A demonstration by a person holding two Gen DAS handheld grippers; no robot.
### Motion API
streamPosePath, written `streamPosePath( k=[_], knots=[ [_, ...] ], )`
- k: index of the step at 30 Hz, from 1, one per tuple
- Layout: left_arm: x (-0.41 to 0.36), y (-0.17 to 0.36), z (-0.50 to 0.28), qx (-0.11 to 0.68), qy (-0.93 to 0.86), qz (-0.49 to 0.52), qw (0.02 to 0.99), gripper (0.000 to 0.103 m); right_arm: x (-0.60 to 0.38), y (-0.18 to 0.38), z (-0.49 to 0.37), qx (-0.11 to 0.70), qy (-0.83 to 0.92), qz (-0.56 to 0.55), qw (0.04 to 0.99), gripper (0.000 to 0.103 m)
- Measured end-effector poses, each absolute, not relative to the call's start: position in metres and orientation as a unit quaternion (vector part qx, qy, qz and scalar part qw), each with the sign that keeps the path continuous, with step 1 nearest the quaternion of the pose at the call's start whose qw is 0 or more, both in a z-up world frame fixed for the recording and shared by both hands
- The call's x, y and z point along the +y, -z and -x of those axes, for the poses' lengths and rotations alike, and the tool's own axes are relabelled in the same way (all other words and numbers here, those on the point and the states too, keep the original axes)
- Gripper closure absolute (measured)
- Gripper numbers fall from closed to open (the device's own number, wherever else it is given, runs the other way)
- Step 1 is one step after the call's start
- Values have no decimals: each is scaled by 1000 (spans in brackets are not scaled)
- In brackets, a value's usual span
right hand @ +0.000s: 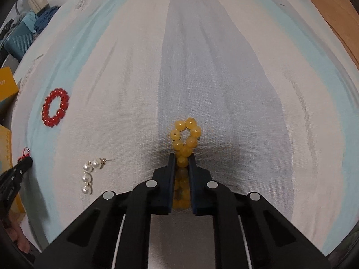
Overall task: Organize jewelry
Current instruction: 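Grasp the red cord bracelet with the left tool while the right tool grasps the yellow amber bracelet, then lift both bracelets and carry them over the white box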
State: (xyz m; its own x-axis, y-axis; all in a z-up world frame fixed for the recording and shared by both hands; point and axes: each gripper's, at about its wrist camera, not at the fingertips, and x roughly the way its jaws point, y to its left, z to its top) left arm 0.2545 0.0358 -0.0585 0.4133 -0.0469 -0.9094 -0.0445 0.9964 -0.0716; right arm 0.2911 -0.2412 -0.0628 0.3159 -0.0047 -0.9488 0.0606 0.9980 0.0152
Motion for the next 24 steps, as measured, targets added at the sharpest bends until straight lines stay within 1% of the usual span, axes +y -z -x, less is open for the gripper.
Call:
streamPosePath(
  k=[24],
  knots=[
    [21, 32, -248, 517, 21, 32, 855, 96, -257, 26, -267, 546, 15, -32, 837, 94]
  ],
)
